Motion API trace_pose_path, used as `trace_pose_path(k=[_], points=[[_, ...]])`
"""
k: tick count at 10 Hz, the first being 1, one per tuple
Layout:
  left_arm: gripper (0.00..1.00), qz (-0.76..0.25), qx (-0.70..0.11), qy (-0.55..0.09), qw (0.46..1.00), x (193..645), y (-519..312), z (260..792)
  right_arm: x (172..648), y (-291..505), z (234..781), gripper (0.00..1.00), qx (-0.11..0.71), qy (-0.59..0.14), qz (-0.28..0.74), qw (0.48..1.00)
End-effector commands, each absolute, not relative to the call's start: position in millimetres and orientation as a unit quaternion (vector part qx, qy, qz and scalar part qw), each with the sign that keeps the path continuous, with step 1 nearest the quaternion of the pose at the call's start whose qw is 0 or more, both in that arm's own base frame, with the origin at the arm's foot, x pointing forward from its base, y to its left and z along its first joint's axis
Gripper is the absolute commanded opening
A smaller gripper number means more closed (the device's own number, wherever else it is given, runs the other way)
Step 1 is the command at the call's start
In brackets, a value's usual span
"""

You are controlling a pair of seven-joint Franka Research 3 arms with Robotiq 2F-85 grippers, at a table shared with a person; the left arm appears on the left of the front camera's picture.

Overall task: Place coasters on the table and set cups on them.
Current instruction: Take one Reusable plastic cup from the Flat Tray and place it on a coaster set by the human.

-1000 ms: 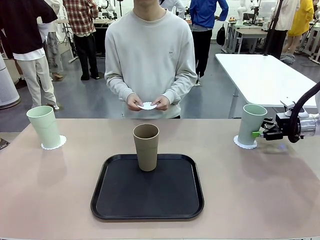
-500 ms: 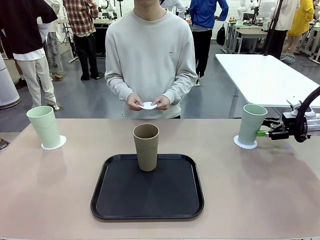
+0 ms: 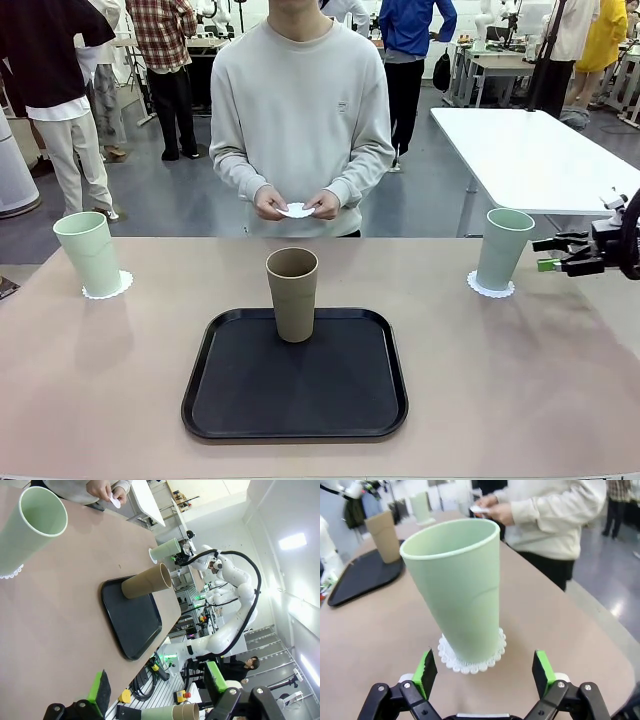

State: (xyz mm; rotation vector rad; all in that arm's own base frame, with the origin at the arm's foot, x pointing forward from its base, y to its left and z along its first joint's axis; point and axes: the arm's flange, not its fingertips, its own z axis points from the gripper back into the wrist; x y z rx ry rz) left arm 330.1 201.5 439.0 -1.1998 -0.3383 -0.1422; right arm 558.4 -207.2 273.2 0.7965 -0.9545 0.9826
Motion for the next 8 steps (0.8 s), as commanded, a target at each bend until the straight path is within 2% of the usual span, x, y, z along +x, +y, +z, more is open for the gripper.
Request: trace_pose_path(k=[1,3,8], points=[[1.00,-0.064,-0.564,-0.163,0.807,330,202,441,518,-178,315,1.00,0.297,-0.349,0.370,0.808],[1.00,-0.064,-0.564,-0.163,0.807,330,202,441,490,-158,349,1.00,0.268,-0.280,0.339,0.857],[1.00,-0.064,-0.564,-0.163,0.807,330,202,441,432,-79,444,1.00,0.153,-0.227,0.291,0.917]])
